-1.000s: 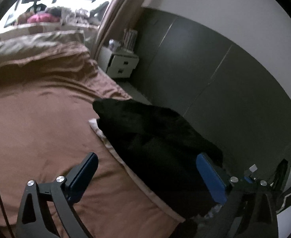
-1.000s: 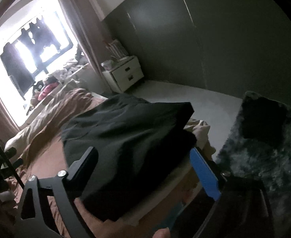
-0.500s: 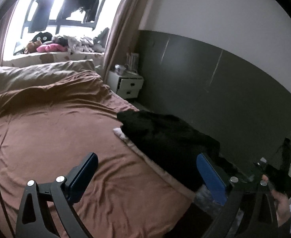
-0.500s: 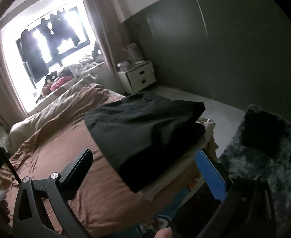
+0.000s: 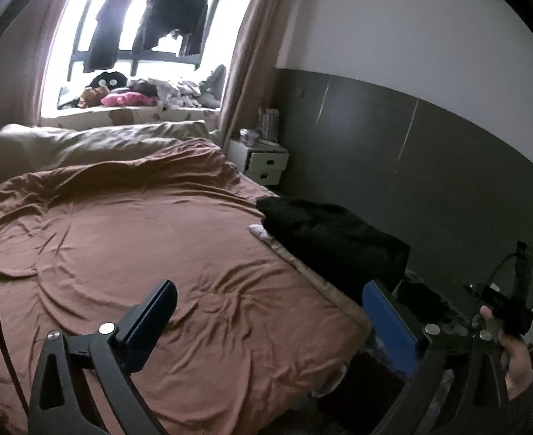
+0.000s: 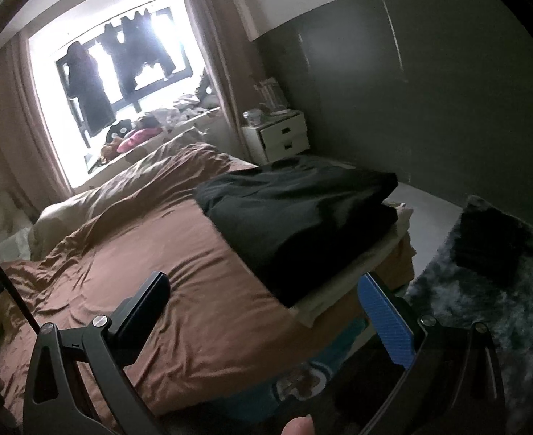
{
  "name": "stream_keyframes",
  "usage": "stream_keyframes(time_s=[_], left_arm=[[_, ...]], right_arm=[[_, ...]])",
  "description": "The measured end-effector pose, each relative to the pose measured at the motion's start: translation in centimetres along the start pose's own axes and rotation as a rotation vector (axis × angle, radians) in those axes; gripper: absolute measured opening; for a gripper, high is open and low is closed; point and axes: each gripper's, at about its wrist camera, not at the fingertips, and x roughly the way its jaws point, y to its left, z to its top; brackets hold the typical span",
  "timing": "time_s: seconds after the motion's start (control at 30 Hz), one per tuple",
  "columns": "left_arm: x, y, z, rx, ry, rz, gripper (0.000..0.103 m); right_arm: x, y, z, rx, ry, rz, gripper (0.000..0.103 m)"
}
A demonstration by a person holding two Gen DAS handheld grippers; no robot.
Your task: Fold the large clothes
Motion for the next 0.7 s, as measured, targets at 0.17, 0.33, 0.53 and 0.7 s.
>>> stream_keyframes(time_s=[0.17,0.33,0.53,0.7], left_arm=[[-3.5,0.5,-1.4,0.001,-0.028,0.032,0.103],[-7.0,0.6,-3.1,-0.003,-0.061,0.062,0.103],[-10.5,0.4,-5.7,0.005,-0.067,0.090,0.103],[-13.3,-0.2,-7.9,0.024,-0.084,0.116,0.103]], right_arm=[[-1.3,1.0,-1.2,-0.024,-0.004,0.021,0.103],[-2.8,1.6,-2.3,-0.040,-0.011,0.049,0.103],[-5.2,2.0,-4.2,-0.067,-0.018,0.081,0.103],[-7.1,1.6,-5.4,-0.092,-0.019,0.103,0.103]])
